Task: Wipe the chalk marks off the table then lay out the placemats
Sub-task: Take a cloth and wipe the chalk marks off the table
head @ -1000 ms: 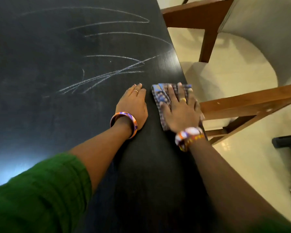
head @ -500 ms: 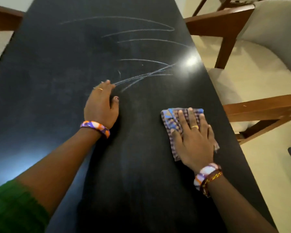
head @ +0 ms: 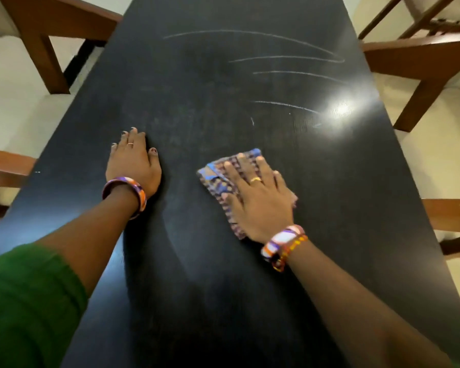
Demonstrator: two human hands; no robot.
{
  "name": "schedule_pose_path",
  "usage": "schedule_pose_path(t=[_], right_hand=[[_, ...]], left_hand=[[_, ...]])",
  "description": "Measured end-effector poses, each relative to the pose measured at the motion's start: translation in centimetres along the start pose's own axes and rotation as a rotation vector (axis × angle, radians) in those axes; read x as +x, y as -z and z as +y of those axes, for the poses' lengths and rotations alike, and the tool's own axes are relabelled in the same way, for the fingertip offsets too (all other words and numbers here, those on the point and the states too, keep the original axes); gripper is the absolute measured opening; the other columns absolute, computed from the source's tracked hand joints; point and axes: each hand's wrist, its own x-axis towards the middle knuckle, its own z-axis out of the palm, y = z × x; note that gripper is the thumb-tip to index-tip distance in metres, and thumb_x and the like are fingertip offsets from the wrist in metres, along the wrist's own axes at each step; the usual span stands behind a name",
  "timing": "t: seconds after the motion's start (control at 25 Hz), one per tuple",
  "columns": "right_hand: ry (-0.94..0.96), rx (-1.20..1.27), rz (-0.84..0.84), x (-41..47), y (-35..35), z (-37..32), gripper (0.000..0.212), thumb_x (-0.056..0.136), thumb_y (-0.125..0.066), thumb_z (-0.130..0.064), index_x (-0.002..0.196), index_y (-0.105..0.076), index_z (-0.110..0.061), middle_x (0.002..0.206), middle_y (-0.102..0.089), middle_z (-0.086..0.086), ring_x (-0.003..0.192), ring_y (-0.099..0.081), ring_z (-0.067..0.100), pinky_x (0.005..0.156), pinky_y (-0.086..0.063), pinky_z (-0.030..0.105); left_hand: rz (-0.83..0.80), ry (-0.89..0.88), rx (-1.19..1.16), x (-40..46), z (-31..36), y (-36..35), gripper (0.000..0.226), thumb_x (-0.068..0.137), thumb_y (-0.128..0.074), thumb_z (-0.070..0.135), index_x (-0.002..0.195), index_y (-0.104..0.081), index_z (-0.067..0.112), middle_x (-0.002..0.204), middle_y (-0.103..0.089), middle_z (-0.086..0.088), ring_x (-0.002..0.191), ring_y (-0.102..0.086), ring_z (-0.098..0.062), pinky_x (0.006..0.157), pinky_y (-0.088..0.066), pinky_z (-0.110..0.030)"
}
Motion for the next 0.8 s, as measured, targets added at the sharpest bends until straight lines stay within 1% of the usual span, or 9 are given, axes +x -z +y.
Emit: schedule_pose_path(t=[0.08,0.2,0.28,0.44,0.52,0.56,0.6,0.72,0.8], right_hand=[[-0.201,-0.057,0.006,0.6,1.2,4.8,0.055,0.094,-0.022,-0.046,0.147,-0.018,-0.035,0.158,-0.014,-0.006,0.146,-0.009,0.026,0.115,-0.016,0.047],[-0.507,0.02,-0.028,6.2,2.9,8.5,0.055,0.097,-0.029,-0.042,0.149,-0.013,-0.032,0.16,-0.006,-0.002,0.146,-0.001,0.03,0.117,-0.008,0.049],[-0.441,0.045,-0.022,10.4,2.5,5.6,0.056,0.097,-0.027,-0.043,0.15,-0.012,-0.03,0.16,-0.004,0.001,0.146,0.001,0.033,0.117,-0.005,0.051],[-0.023,0.046,-0.029,10.5,-0.5,-5.1,0.055,0.097,-0.03,-0.042,0.149,-0.017,-0.03,0.159,-0.007,-0.001,0.146,-0.001,0.031,0.116,-0.006,0.05],[0.113,0.008,-0.009,7.5,-1.0,-5.9,0.054,0.096,-0.032,-0.043,0.148,-0.019,-0.034,0.159,-0.01,-0.006,0.147,-0.003,0.026,0.117,-0.008,0.048],[0.099,-0.014,-0.007,6.6,-0.7,-3.9,0.054,0.096,-0.032,-0.044,0.147,-0.018,-0.036,0.159,-0.01,-0.008,0.147,-0.004,0.024,0.117,-0.009,0.047],[0.04,-0.022,0.011,6.1,-0.2,-1.2,0.053,0.096,-0.032,-0.043,0.147,-0.018,-0.037,0.158,-0.011,-0.009,0.147,-0.005,0.023,0.117,-0.011,0.046],[-0.334,-0.01,0.018,7.1,2.3,8.0,0.053,0.097,-0.029,-0.043,0.148,-0.018,-0.035,0.159,-0.012,-0.004,0.146,-0.006,0.028,0.116,-0.014,0.05],[-0.579,0.009,0.022,8.9,3.0,10.5,0.056,0.095,-0.023,-0.051,0.148,-0.018,-0.033,0.158,-0.014,0.002,0.145,-0.006,0.032,0.116,-0.011,0.054]], left_hand=[[-0.003,0.007,0.014,0.2,0.0,-0.1,0.049,0.098,-0.032,0.021,0.142,-0.029,0.0,0.153,-0.023,-0.017,0.143,-0.02,-0.031,0.119,-0.014,-0.042],[-0.004,0.017,0.02,0.3,0.0,-0.2,0.05,0.098,-0.03,0.022,0.143,-0.027,0.001,0.154,-0.022,-0.016,0.144,-0.019,-0.029,0.119,-0.013,-0.041],[0.001,0.018,0.015,0.2,-0.1,-0.3,0.05,0.098,-0.03,0.023,0.144,-0.026,0.003,0.155,-0.022,-0.014,0.144,-0.018,-0.028,0.119,-0.012,-0.04],[-0.001,0.009,-0.039,0.2,-0.4,-0.1,0.049,0.098,-0.031,0.02,0.144,-0.028,0.004,0.155,-0.021,-0.012,0.145,-0.016,-0.026,0.12,-0.01,-0.037],[-0.006,0.009,-0.057,0.1,-0.4,0.0,0.048,0.098,-0.032,0.019,0.144,-0.028,0.004,0.155,-0.022,-0.012,0.145,-0.016,-0.026,0.12,-0.009,-0.037],[-0.012,0.008,-0.053,0.1,-0.3,0.1,0.048,0.098,-0.031,0.019,0.144,-0.028,0.004,0.155,-0.021,-0.012,0.145,-0.016,-0.026,0.12,-0.009,-0.037],[-0.019,0.009,-0.042,0.1,-0.2,0.1,0.048,0.098,-0.03,0.02,0.144,-0.027,0.005,0.156,-0.02,-0.012,0.145,-0.016,-0.026,0.12,-0.009,-0.037],[-0.033,0.018,0.002,0.0,0.0,0.0,0.049,0.099,-0.028,0.021,0.146,-0.023,0.005,0.156,-0.017,-0.011,0.145,-0.014,-0.025,0.12,-0.009,-0.037],[-0.033,0.025,0.015,0.2,0.0,0.0,0.05,0.099,-0.027,0.021,0.146,-0.022,0.006,0.157,-0.016,-0.011,0.146,-0.014,-0.025,0.12,-0.009,-0.037]])
